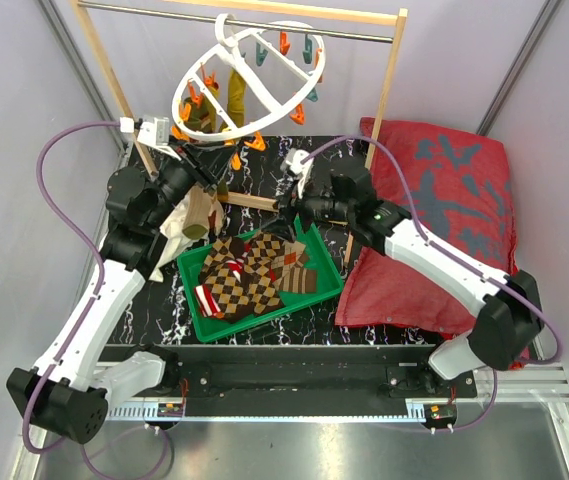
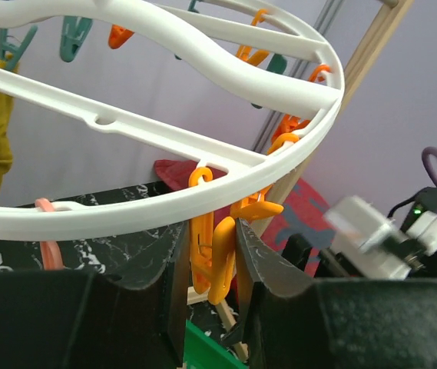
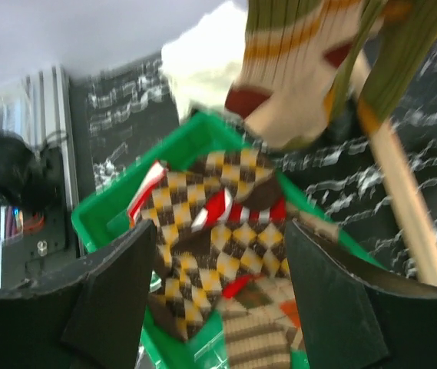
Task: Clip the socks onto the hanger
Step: Pick up the sock from the bin.
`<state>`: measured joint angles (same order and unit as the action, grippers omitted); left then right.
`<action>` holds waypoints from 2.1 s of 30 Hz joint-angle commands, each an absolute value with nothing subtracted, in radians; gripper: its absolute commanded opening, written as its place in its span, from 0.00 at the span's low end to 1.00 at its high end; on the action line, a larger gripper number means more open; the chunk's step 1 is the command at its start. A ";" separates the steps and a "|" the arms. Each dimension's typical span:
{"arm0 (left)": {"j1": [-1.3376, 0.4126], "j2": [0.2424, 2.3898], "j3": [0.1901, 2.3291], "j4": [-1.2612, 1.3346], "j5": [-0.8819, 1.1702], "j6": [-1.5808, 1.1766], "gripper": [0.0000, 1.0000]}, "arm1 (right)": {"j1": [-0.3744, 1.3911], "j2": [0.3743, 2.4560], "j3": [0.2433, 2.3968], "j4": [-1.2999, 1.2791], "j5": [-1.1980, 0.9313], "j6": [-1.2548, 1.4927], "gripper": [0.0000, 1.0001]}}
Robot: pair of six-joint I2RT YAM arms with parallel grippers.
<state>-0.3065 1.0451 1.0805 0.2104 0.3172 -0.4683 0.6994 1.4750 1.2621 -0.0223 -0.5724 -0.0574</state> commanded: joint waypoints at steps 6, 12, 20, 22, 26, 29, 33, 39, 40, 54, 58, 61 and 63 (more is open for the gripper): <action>-0.342 1.008 1.118 0.127 0.187 -0.290 0.00 | 0.824 1.705 1.425 -0.377 -0.525 -0.259 0.77; -0.345 1.003 1.120 0.100 0.173 -0.272 0.00 | 0.834 1.834 1.479 -0.342 -0.310 -0.071 0.71; -0.347 1.008 1.127 0.089 0.163 -0.270 0.00 | 0.850 1.928 1.482 -0.341 -0.322 0.035 0.73; -0.347 1.011 1.129 0.087 0.166 -0.273 0.00 | 0.850 1.948 1.482 -0.351 -0.269 0.112 0.73; -0.347 1.012 1.138 0.075 0.166 -0.272 0.00 | 0.850 1.938 1.479 -0.356 -0.111 0.277 0.74; -0.348 1.008 1.141 0.069 0.156 -0.268 0.00 | 0.851 1.907 1.474 -0.351 -0.045 0.365 0.80; -0.347 1.009 1.140 0.071 0.155 -0.278 0.00 | 0.848 1.870 1.412 -0.244 -0.023 0.465 0.82; -0.347 1.005 1.141 0.072 0.160 -0.288 0.00 | 0.793 1.856 1.298 -0.086 0.083 0.764 0.58; -0.348 1.005 1.143 0.071 0.161 -0.288 0.00 | 0.787 1.859 1.287 -0.068 0.090 0.797 0.56; -0.347 1.003 1.141 0.069 0.173 -0.298 0.00 | 0.730 1.986 1.235 0.175 0.167 1.040 0.42; -0.348 1.005 1.140 0.072 0.175 -0.299 0.00 | 0.730 2.000 1.201 0.193 0.155 1.063 0.41; -0.348 1.006 1.141 0.072 0.175 -0.301 0.00 | 0.730 2.009 1.174 0.212 0.140 1.068 0.40; -0.348 1.009 1.141 0.072 0.176 -0.302 0.00 | 0.730 2.023 1.158 0.233 0.124 1.074 0.30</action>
